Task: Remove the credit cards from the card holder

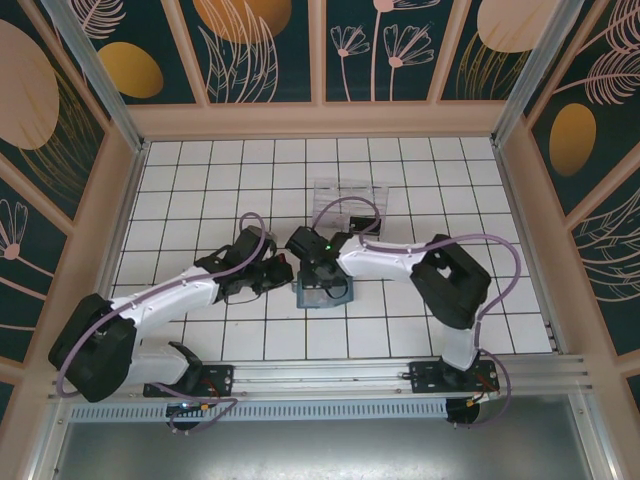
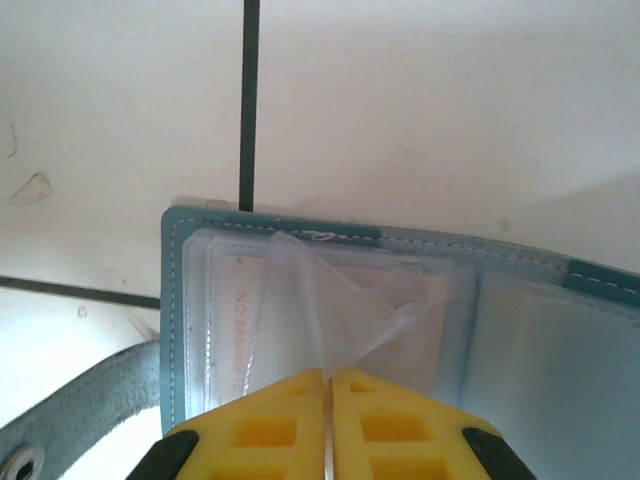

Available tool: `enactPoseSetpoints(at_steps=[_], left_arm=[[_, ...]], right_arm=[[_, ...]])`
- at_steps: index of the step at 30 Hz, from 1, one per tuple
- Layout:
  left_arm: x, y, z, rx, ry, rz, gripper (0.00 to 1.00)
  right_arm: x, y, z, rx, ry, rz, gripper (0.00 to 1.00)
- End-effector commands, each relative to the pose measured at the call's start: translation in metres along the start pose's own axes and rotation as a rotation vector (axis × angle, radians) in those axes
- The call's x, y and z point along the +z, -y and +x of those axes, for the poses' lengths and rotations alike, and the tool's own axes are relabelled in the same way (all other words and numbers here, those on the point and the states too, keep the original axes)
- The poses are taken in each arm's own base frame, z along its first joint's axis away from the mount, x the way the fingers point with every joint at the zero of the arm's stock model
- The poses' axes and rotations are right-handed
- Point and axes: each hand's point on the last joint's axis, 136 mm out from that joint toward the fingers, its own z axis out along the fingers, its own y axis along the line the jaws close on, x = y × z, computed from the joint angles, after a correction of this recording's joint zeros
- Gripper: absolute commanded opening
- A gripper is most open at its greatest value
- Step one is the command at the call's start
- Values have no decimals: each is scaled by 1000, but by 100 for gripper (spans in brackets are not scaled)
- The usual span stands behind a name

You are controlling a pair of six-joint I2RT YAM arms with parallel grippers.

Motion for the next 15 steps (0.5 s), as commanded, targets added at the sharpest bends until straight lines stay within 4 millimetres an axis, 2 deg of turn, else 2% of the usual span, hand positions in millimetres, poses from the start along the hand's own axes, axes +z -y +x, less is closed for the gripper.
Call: enactPoseSetpoints(at_steps=[1, 4, 12, 15], left_arm=[[5, 16, 1, 25, -27, 35, 3], [8, 19, 0, 18, -22, 27, 3], [20, 26, 2, -14, -29, 23, 2], [20, 39, 0, -11, -26, 44, 2]], right_arm=[[-15, -2, -8, 15, 59, -93, 8], [-19, 4, -10, 41, 72, -161, 7], [-31, 1, -6, 104, 76, -414, 7], [-39, 3, -7, 128, 96, -482, 7]])
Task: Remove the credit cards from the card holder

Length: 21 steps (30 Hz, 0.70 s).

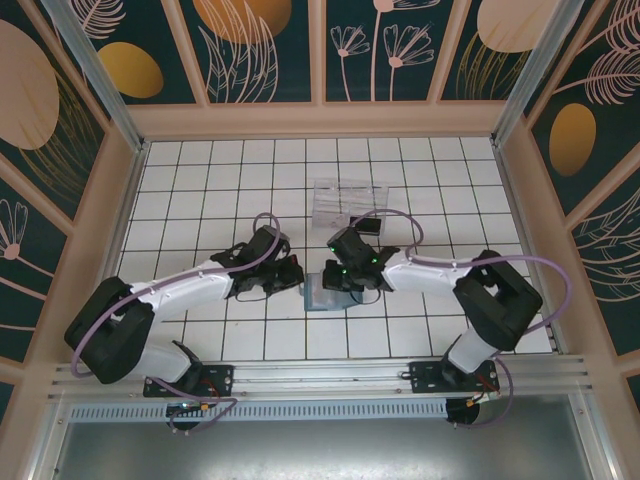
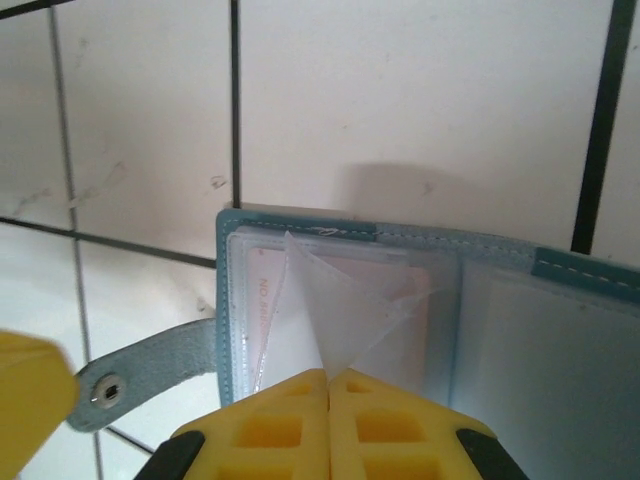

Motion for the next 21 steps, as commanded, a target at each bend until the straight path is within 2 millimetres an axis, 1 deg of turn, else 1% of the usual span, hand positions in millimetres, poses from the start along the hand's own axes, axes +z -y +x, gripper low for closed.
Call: enactPoseSetpoints(at_steps=[1, 3, 4, 6, 10, 12, 17, 19, 21], left_arm=[[-3, 29, -11, 0, 26, 58, 2], [-7, 46, -15, 15, 35, 83, 2], [-8, 51, -16, 20, 38, 87, 2], [-6, 54, -16, 18, 35, 83, 2], [7, 35, -8, -37, 16, 44, 1], [10, 25, -6, -63, 27, 27, 0], [16, 9, -3, -93, 34, -19, 0], [19, 6, -2, -93, 26, -22, 0], [24, 10, 1, -83, -1, -7, 0]], right_arm=[[-14, -26, -12, 17, 47, -180, 8], [-18, -27, -12, 29, 52, -221, 8], [-18, -28, -13, 31, 54, -233, 8], [-19, -29, -12, 37, 56, -250, 8], [-20, -26, -10, 68, 61, -292, 8], [-22, -25, -9, 78, 63, -316, 8], [-25, -21, -8, 84, 69, -332, 8], [-25, -20, -7, 83, 65, -341, 8], [-25, -22, -6, 79, 60, -354, 8]])
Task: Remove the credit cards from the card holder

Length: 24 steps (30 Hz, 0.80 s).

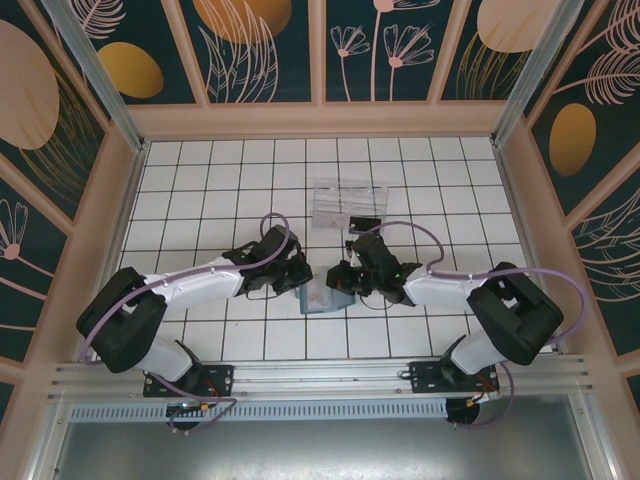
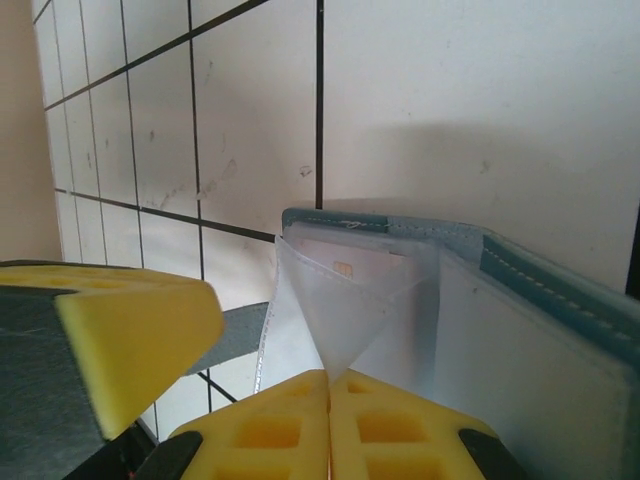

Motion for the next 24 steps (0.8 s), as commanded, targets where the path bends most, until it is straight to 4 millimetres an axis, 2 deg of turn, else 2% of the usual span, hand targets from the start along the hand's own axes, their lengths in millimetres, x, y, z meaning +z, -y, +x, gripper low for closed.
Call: enactPoseSetpoints(at_steps=[1, 4, 9, 14, 19, 24], left_arm=[[10, 2, 5, -2, -32, 11, 1], [16, 6, 8, 25, -57, 5, 1], [26, 0, 14, 23, -88, -15, 2], [26, 4, 12, 35, -85, -7, 2], [24, 12, 10, 57, -84, 11, 3], [27, 30, 8, 102, -98, 30, 3]], right_arm=[[-7, -19, -5, -22, 19, -88, 9], [-6, -21, -4, -24, 13, -100, 9], [-6, -22, -4, -24, 13, -109, 9], [-6, -17, -2, -12, 9, -91, 10], [-18, -8, -12, -36, 55, 24, 29], [-45, -4, -32, -61, 152, 159, 35]])
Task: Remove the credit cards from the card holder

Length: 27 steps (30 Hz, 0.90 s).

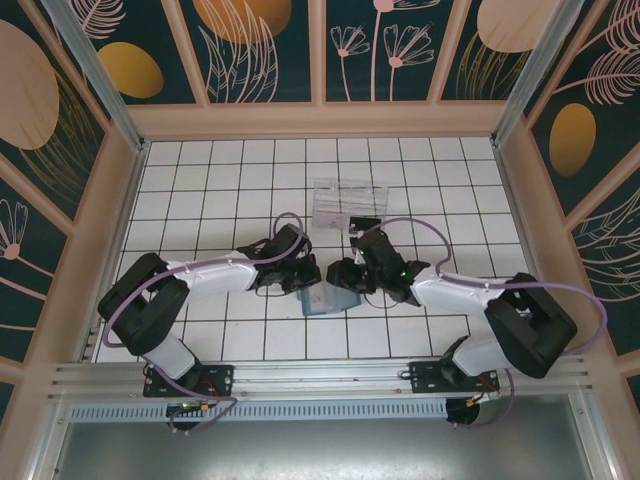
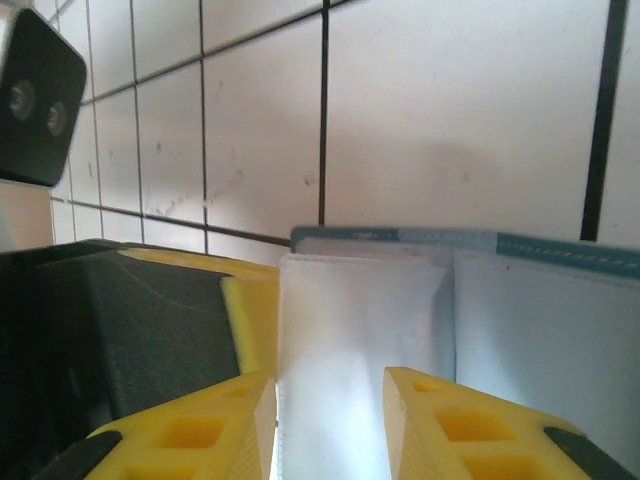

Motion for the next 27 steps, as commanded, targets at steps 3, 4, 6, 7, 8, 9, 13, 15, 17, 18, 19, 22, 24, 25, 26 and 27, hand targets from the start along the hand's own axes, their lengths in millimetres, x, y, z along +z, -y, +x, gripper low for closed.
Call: enactPoseSetpoints(at_steps=[3, 4, 6, 7, 8, 9, 13, 15, 17, 18, 19, 22, 24, 25, 26, 27], left_arm=[[8, 28, 2, 85, -47, 30, 3], [11, 31, 3, 94, -59, 33, 4], [19, 38, 5, 113, -81, 31, 4], [23, 41, 7, 123, -92, 32, 4], [29, 44, 11, 136, -110, 31, 4], [33, 46, 14, 145, -124, 30, 4], [50, 50, 27, 168, -176, 22, 6], [56, 47, 31, 170, -194, 11, 7], [60, 42, 32, 172, -202, -2, 8], [62, 40, 33, 178, -204, -14, 9], [63, 37, 32, 181, -205, -25, 10], [57, 42, 27, 195, -179, -24, 10], [46, 51, 19, 212, -133, -23, 11], [39, 57, 14, 226, -104, -19, 11], [32, 62, 8, 233, -74, -17, 11], [26, 66, 4, 240, -52, -17, 11]], right_arm=[[-40, 8, -38, -39, 168, 182, 37], [-47, 8, -42, -39, 191, 198, 36], [-59, 8, -49, -36, 227, 210, 37], [-67, 11, -54, -31, 259, 229, 37], [-73, 14, -58, -24, 282, 240, 37], [-77, 16, -59, -21, 296, 251, 37], [-94, 26, -64, -3, 339, 279, 38], [-97, 28, -63, 4, 345, 277, 38], [-98, 29, -63, 8, 346, 270, 38], [-98, 28, -63, 9, 346, 266, 38], [-98, 27, -64, 9, 345, 263, 38], [-98, 24, -65, 7, 342, 255, 38], [-97, 20, -65, 2, 334, 238, 39], [-97, 16, -65, 0, 330, 222, 38], [-96, 13, -65, -1, 323, 204, 38], [-95, 10, -64, -3, 319, 189, 39]])
